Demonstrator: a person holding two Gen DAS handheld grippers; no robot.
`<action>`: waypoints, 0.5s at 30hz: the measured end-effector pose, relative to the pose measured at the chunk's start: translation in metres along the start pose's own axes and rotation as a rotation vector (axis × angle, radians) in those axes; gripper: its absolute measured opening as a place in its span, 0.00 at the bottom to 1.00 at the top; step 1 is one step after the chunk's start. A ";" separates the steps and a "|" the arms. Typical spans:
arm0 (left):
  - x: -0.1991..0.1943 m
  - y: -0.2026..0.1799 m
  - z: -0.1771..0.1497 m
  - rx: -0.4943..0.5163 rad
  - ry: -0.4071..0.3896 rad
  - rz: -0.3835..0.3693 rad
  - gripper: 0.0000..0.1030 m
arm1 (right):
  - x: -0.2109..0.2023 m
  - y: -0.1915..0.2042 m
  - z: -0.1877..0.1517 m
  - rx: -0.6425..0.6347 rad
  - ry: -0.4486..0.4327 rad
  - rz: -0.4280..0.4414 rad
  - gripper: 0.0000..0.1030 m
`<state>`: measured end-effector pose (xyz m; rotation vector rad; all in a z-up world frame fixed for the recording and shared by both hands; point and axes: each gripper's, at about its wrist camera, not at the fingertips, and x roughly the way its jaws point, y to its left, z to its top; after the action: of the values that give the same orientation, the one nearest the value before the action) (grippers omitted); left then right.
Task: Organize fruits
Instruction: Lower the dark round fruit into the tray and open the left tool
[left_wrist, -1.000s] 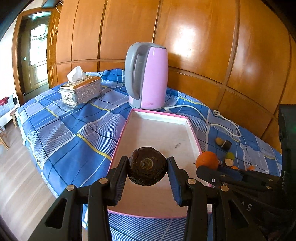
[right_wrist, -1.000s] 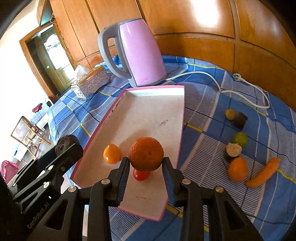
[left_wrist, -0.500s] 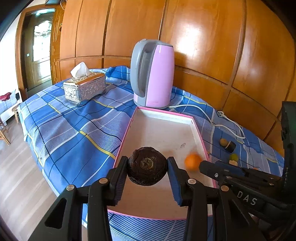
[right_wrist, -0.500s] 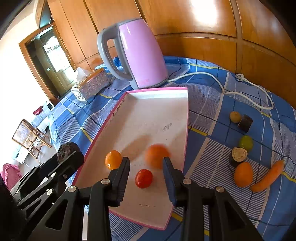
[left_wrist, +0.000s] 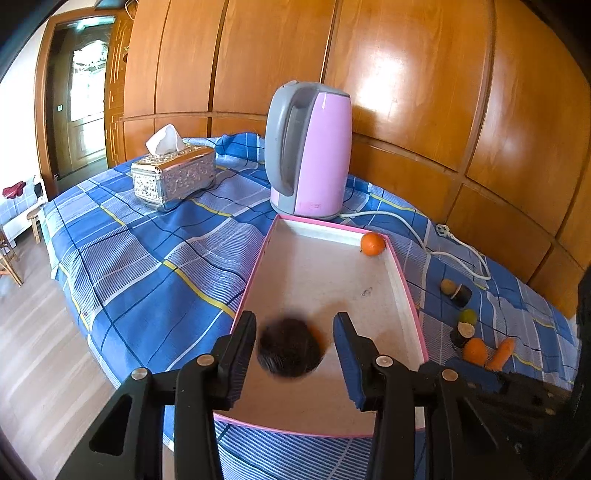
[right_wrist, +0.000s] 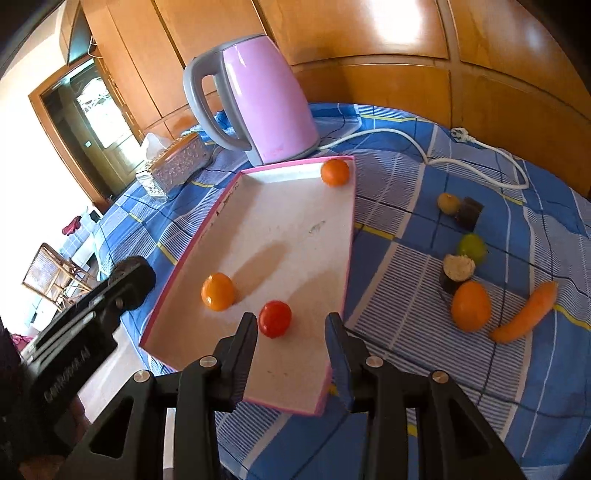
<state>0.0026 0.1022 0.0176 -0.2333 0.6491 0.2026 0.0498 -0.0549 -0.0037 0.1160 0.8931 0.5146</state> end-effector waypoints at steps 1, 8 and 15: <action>-0.001 -0.001 0.000 0.001 -0.005 -0.001 0.49 | -0.001 -0.001 -0.002 0.002 -0.001 -0.002 0.37; -0.004 -0.005 0.000 0.011 -0.010 0.000 0.53 | -0.010 -0.011 -0.012 0.022 -0.007 -0.022 0.37; -0.008 -0.015 -0.001 0.040 -0.014 -0.008 0.53 | -0.018 -0.028 -0.021 0.063 -0.016 -0.048 0.37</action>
<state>-0.0003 0.0866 0.0234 -0.1956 0.6378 0.1837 0.0351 -0.0903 -0.0128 0.1556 0.8951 0.4400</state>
